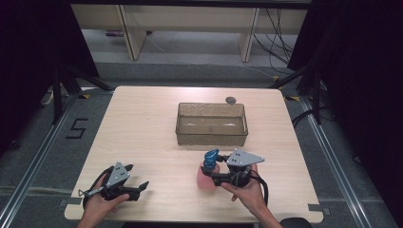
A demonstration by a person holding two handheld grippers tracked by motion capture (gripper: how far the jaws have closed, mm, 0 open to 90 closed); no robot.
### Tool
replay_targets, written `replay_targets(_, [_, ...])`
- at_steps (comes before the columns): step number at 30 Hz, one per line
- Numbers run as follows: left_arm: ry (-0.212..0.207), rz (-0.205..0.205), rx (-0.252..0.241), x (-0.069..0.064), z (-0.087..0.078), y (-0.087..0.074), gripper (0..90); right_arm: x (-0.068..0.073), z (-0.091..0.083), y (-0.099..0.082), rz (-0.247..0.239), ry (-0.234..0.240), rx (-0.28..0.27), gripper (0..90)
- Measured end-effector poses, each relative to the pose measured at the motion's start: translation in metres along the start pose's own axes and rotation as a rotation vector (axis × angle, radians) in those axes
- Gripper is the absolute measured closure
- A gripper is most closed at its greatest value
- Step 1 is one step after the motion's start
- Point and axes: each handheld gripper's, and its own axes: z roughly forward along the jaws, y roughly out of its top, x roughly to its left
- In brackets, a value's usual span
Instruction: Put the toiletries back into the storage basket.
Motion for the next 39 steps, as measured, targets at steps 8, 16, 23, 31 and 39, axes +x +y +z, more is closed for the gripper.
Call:
replay_targets(8, [-0.001, -0.01, -0.004, -0.001, 0.001, 0.0, 14.8, 0.001, 0.002, 0.001, -0.012, -0.011, 0.006, 49.4])
replay_targets(16, [-0.001, 0.025, 0.01, 0.001, 0.0, 0.0, 14.8, 0.006, 0.003, 0.001, -0.054, -0.039, -0.017, 53.3])
replay_targets(23, [-0.001, 0.008, 0.017, 0.0, -0.001, -0.001, 14.9, 0.013, 0.002, 0.003, -0.022, -0.087, 0.016, 53.6])
replay_targets(31, [-0.001, -0.01, 0.002, 0.0, 0.0, 0.0, 14.9, 0.009, -0.004, 0.014, -0.009, -0.098, -0.02, 53.6])
replay_targets(39, [0.005, 0.03, 0.015, 0.003, -0.001, 0.0, 14.9, -0.003, -0.005, 0.019, 0.011, -0.112, -0.028, 53.6])
